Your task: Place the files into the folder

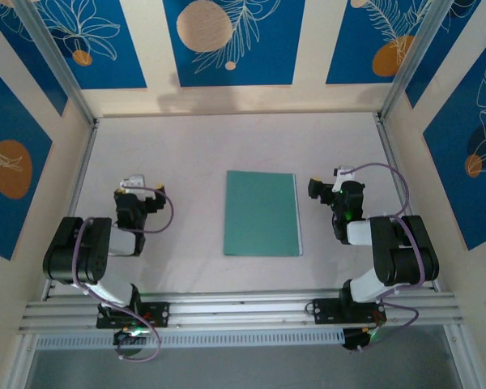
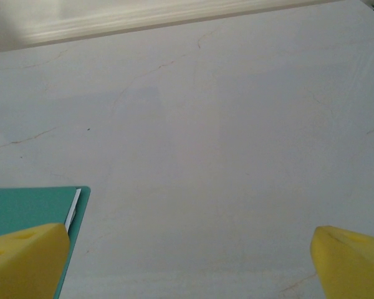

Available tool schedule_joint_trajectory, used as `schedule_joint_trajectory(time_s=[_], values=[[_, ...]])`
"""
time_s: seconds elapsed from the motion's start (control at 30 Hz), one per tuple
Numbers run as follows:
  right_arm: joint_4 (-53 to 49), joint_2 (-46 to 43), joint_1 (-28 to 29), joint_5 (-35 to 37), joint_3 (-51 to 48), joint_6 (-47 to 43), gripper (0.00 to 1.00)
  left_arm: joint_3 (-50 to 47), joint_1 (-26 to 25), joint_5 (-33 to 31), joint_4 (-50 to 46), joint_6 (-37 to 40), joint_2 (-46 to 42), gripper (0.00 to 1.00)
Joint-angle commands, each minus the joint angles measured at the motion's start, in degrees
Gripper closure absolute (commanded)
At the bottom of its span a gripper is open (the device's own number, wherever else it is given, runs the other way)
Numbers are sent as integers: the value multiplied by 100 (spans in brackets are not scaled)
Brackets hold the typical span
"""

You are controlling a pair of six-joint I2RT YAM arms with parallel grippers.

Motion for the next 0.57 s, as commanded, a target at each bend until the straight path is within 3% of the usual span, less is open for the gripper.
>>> schedule_joint_trajectory(time_s=[0.0, 0.53], values=[[60, 34, 30, 101, 75, -114, 1, 206, -35, 268, -429, 150, -60, 0], [80, 38, 44, 132, 76, -135, 1, 206, -79, 190, -417, 183, -61, 0]])
